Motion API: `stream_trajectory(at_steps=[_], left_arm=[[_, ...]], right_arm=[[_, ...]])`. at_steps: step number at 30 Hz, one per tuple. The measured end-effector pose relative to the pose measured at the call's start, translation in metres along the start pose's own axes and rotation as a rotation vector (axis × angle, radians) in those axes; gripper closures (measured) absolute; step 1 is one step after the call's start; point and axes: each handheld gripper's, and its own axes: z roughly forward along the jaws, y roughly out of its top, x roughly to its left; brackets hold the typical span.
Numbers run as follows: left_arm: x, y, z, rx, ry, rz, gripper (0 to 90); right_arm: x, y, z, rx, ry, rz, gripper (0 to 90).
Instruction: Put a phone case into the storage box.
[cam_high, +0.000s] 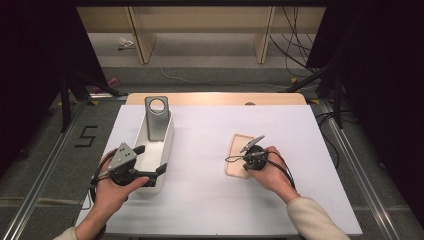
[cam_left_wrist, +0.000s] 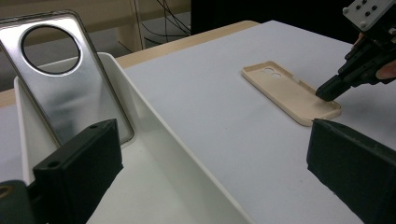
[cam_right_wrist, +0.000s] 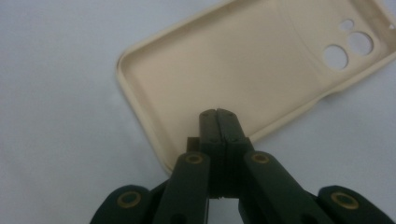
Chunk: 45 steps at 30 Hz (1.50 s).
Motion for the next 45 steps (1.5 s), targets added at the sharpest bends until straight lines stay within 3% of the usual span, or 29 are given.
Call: stream_trajectory(at_steps=[17,29,33,38,45], left_arm=[[0.0,0.0,0.0,0.004,-0.001,0.006,2.9],[0.0,-0.001,0.001,0.014,0.003,0.02,3.4],[0.0,-0.002,0.001,0.016,0.005,0.023,3.4],[0.002,-0.003,0.002,0.021,0.01,0.027,3.4],[0.003,-0.004,0.003,0.027,0.014,0.031,3.4]], right_arm=[[-0.014,-0.008,-0.005,0.033,-0.038,0.024,90.0],[-0.016,-0.009,-0.005,0.03,-0.03,0.029,90.0],[-0.014,-0.008,-0.009,0.005,-0.021,0.028,90.0],[-0.013,-0.006,-0.015,-0.029,-0.022,-0.011,76.9],[-0.015,-0.006,-0.022,-0.061,-0.023,-0.158,49.4]])
